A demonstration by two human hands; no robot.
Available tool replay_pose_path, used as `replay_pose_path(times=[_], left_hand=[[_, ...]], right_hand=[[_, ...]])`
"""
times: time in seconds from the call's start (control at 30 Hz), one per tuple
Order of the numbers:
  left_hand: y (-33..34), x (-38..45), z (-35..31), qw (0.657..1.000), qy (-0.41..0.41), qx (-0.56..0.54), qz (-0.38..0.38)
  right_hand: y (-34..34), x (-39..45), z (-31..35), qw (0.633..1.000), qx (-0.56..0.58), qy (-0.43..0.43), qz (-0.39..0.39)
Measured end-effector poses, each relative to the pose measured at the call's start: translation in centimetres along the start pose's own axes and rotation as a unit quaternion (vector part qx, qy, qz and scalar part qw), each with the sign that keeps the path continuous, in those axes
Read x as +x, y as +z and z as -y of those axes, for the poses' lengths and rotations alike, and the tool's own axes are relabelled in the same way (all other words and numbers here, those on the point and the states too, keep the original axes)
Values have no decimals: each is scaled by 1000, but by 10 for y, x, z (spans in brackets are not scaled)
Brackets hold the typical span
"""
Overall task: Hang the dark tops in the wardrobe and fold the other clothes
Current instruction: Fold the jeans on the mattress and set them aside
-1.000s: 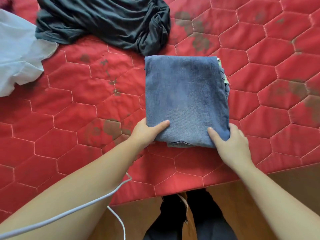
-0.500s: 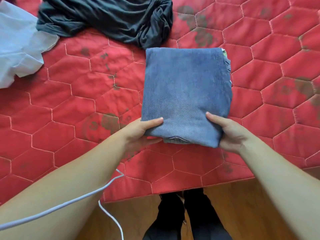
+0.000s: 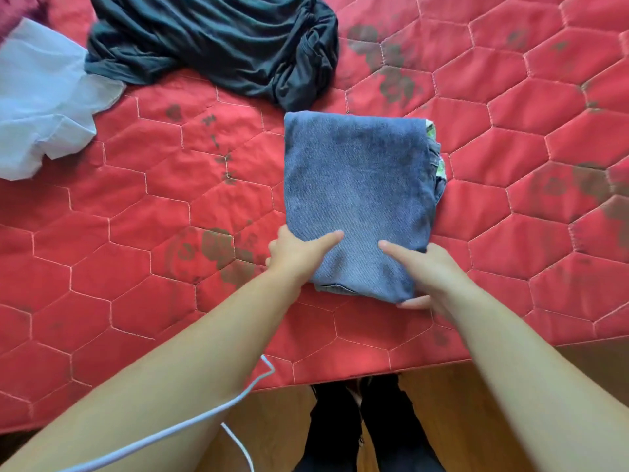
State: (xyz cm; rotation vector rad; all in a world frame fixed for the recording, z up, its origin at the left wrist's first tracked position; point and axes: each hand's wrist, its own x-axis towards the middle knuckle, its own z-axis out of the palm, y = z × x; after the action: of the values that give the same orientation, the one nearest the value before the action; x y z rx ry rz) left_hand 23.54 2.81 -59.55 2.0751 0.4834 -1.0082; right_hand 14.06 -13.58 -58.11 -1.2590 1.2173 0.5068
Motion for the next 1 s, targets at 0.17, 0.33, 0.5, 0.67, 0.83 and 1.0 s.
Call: replay_pose_path(times=[0.17, 0.33, 0.5, 0.67, 0.83, 1.0], left_hand=[[13, 11, -1, 987, -37, -151, -50], [1, 20, 19, 987, 59, 122, -91], [-5, 31, -1, 979, 149, 51, -131], [4, 61, -51, 983, 176, -19, -51], [23, 62, -52, 984, 132, -73, -94], [29, 53, -51, 982, 71, -143, -105]], right_hand=[[6, 21, -1, 965, 258, 29, 50], [-22, 26, -14, 995, 69, -28, 64], [-29, 39, 42, 942, -219, -207, -146], [2, 74, 86, 968, -84, -122, -202], [0, 91, 72, 969, -1, -116, -217], [-8, 92, 59, 981, 86, -108, -134]])
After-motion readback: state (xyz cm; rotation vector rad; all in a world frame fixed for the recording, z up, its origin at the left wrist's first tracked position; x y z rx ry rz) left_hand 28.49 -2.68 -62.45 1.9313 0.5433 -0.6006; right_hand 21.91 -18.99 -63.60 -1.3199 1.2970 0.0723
